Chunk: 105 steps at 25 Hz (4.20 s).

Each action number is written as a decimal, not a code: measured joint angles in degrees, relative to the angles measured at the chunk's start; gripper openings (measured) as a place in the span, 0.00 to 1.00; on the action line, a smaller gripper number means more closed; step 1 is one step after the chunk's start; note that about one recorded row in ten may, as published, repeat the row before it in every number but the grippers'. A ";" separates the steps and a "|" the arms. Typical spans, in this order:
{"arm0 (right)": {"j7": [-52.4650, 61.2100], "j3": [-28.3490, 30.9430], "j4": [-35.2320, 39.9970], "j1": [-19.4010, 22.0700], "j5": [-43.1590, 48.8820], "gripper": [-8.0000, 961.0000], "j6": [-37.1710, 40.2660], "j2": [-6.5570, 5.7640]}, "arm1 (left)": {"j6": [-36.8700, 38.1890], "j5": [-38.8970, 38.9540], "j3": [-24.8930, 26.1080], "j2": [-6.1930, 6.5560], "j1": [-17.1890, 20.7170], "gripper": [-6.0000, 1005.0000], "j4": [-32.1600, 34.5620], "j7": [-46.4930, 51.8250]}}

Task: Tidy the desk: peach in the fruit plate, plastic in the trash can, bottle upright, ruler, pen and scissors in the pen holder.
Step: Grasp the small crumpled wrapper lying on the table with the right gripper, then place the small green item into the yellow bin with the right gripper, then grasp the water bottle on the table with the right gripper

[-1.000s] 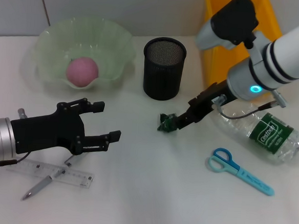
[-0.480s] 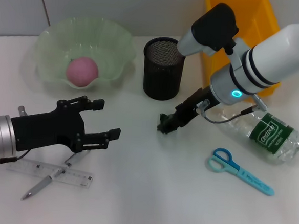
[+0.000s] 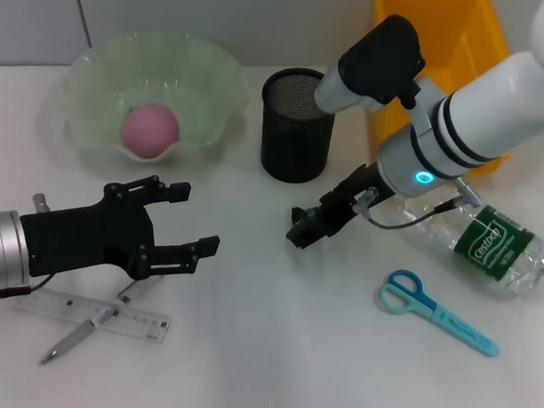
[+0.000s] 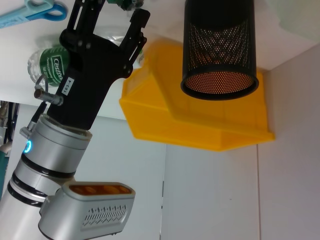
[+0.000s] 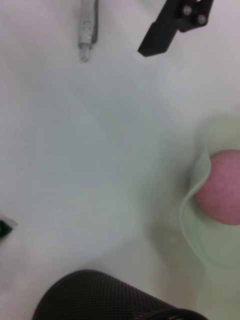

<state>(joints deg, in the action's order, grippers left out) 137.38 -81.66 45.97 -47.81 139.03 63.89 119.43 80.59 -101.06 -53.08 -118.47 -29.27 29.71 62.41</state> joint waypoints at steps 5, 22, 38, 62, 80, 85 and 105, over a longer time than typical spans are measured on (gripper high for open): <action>0.52 -1.99 -0.67 -0.41 -0.32 0.82 -0.71 0.09 | 0.00 -0.02 0.00 0.00 0.09 0.85 0.00 -0.07; 0.60 -2.36 -0.89 -0.30 -0.35 0.74 -1.34 0.09 | 0.05 -0.02 0.00 0.00 0.20 0.85 0.00 -0.77; 1.29 -1.91 2.81 1.85 -0.35 0.59 -0.83 0.09 | 0.38 0.15 0.00 -0.01 0.50 0.85 0.00 -0.94; 2.71 21.00 30.52 14.15 6.93 0.40 -0.35 -1.15 | 0.53 0.17 0.00 0.00 -0.02 0.84 0.00 -1.42; 1.16 21.24 18.00 9.95 7.66 0.63 -7.73 -3.06 | 0.06 0.43 0.00 0.00 -0.51 0.84 0.00 -1.33; 1.89 21.30 20.31 10.30 7.66 0.80 -4.83 -3.11 | -0.01 0.43 0.00 0.04 -0.73 0.84 -0.01 -1.35; 4.28 21.37 32.84 10.89 13.09 0.88 21.79 -0.82 | -0.17 0.43 0.02 0.04 -0.49 0.84 0.00 -1.58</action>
<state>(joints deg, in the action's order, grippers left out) 141.65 -60.29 78.81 -36.92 152.12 85.68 118.61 80.41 -100.63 -53.06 -118.43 -29.76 29.71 60.83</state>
